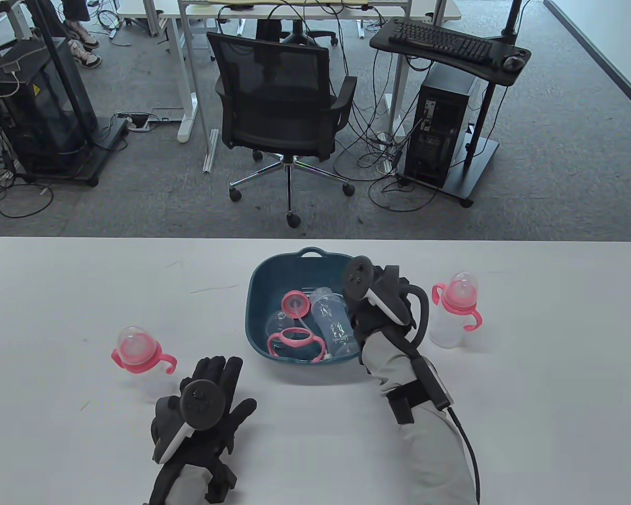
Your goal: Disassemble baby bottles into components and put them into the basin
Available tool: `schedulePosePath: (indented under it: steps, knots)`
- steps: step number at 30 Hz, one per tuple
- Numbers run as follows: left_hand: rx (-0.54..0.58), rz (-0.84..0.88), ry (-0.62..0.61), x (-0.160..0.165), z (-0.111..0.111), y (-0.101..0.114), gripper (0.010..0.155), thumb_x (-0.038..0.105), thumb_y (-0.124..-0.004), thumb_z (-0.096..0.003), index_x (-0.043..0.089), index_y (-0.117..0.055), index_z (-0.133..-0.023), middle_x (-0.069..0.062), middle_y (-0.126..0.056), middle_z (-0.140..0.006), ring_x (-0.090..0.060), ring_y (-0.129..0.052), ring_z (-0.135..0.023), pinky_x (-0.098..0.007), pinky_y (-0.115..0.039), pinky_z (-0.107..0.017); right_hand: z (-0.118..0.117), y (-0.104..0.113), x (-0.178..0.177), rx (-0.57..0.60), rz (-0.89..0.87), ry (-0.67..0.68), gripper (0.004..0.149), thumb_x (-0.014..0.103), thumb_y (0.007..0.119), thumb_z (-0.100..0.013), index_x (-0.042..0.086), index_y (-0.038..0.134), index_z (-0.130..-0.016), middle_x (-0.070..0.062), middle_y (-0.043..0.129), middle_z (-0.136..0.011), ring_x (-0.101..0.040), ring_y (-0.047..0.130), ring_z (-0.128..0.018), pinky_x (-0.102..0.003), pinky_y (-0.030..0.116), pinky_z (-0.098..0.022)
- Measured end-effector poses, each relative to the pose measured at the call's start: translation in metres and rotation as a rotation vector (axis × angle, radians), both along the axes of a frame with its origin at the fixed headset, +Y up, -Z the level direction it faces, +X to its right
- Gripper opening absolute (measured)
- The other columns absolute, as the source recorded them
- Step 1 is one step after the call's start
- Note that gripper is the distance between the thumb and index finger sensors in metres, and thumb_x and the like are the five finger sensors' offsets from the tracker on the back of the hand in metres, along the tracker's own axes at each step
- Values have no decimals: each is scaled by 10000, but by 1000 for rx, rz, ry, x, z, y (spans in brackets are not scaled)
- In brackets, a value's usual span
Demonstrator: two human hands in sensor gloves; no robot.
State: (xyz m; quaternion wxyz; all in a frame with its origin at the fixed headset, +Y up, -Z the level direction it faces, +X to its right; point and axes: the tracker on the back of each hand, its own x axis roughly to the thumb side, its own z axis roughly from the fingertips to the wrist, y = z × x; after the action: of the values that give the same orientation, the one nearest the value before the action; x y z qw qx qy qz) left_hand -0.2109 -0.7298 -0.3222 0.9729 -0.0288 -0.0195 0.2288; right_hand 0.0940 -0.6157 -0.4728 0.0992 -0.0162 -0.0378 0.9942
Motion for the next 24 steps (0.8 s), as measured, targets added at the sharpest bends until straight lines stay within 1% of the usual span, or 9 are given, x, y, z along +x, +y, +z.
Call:
schedulePosePath:
  steps: [2, 6, 8, 11, 14, 17, 20, 24]
  knots:
    - [0, 0, -1, 0, 0, 0, 789, 542, -780, -470, 431, -308, -1093, 41, -230, -1172, -285, -198, -1174, -548, -178, -802, 6, 12, 14, 44, 3, 7, 638, 386, 780, -567, 178, 520, -1112, -157, 655, -1087, -446, 677, -922, -657, 446, -701]
    - [3, -5, -5, 1, 0, 0, 791, 541, -780, -470, 432, -305, -1093, 42, -222, -1172, -281, -168, -1171, -545, -166, -801, 15, 35, 43, 114, 36, -35, 633, 390, 788, -562, 192, 535, -1108, -140, 651, -1097, -443, 646, -946, -659, 439, -704]
    - [6, -8, -7, 2, 0, 0, 790, 541, -780, -471, 433, -304, -1092, 43, -215, -1172, -279, -155, -1170, -543, -163, -801, 18, 42, 61, 118, 53, -78, 642, 397, 793, -560, 195, 533, -1111, -138, 616, -1120, -447, 600, -977, -665, 423, -708]
    - [6, -13, -8, 2, 0, 0, 793, 541, -780, -469, 432, -303, -1093, 44, -214, -1171, -277, -150, -1169, -543, -163, -801, 18, 46, 83, 117, 65, -130, 654, 406, 795, -558, 196, 523, -1115, -151, 536, -1156, -456, 526, -1013, -674, 401, -712]
    - [4, -14, -7, 3, 0, -1, 793, 542, -780, -469, 431, -302, -1093, 43, -213, -1171, -276, -151, -1169, -543, -163, -801, 17, 42, 104, 102, 76, -171, 677, 420, 802, -551, 197, 508, -1119, -150, 506, -1168, -460, 496, -1027, -680, 399, -710]
    - [2, -13, -5, 3, 0, -1, 792, 541, -780, -470, 431, -303, -1093, 44, -213, -1171, -276, -149, -1169, -543, -164, -801, 14, 34, 121, 81, 95, -197, 706, 441, 805, -543, 199, 486, -1125, -152, 483, -1176, -479, 477, -1033, -685, 409, -704]
    - [0, -13, -4, 3, 0, -1, 792, 541, -780, -470, 432, -303, -1092, 43, -212, -1172, -277, -150, -1169, -543, -164, -801, 11, 23, 131, 56, 113, -208, 762, 468, 807, -534, 207, 423, -1139, -181, 392, -1193, -525, 431, -1035, -696, 415, -697]
    - [-2, -15, -2, 3, 0, -1, 795, 541, -781, -469, 431, -301, -1093, 43, -211, -1172, -277, -148, -1169, -544, -164, -801, 3, 9, 138, 10, 123, -222, 835, 501, 809, -523, 232, 326, -1149, -197, 265, -1207, -551, 384, -1044, -714, 418, -688]
